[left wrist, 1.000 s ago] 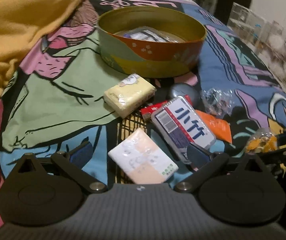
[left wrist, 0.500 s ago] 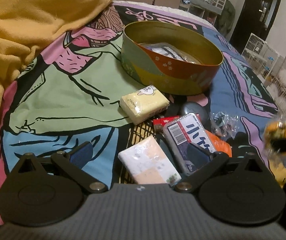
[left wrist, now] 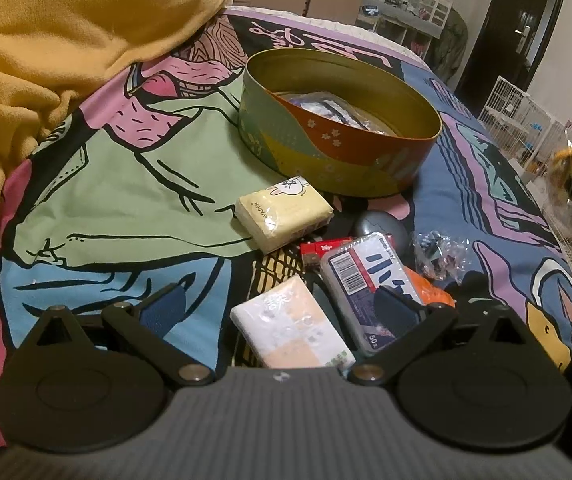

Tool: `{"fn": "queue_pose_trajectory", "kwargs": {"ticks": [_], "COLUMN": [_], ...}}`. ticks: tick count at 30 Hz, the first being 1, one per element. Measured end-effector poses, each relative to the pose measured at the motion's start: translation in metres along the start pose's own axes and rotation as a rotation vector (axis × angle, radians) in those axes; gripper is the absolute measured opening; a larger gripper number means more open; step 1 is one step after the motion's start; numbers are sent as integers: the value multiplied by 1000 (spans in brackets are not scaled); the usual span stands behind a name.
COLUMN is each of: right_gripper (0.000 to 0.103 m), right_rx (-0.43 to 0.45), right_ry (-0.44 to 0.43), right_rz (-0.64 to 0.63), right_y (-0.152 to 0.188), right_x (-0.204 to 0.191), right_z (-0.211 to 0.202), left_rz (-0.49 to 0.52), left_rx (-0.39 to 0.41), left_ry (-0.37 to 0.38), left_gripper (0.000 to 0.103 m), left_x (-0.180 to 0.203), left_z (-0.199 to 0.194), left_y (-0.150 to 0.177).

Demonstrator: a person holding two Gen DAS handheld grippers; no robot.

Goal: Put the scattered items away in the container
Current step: 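Carry the yellow crochet bag with the right gripper toward the gold tin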

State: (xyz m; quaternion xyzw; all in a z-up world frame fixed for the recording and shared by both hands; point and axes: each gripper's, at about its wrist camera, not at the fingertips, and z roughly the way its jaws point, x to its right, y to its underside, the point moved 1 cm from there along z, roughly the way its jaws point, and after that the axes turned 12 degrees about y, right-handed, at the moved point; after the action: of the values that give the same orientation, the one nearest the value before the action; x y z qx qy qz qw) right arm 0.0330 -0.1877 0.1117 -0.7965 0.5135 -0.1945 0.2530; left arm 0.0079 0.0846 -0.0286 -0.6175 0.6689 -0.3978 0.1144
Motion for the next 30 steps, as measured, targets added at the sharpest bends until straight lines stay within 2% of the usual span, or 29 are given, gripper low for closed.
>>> {"fn": "queue_pose_trajectory", "kwargs": {"ticks": [11,30], "right_gripper": [25,25], "right_rx": [21,12], "right_ry": [-10,15], "right_rz": [-8,-29], "right_y": [-21,-73], "right_x": [-1,3], "right_z": [-1,36], "left_rz": [-17,-69], "left_rx": [-9,3], "left_ry": [5,27], "left_gripper": [103,103], "left_x": [-2,-10], "left_z": [3,5], "left_y": [0,-1]}}
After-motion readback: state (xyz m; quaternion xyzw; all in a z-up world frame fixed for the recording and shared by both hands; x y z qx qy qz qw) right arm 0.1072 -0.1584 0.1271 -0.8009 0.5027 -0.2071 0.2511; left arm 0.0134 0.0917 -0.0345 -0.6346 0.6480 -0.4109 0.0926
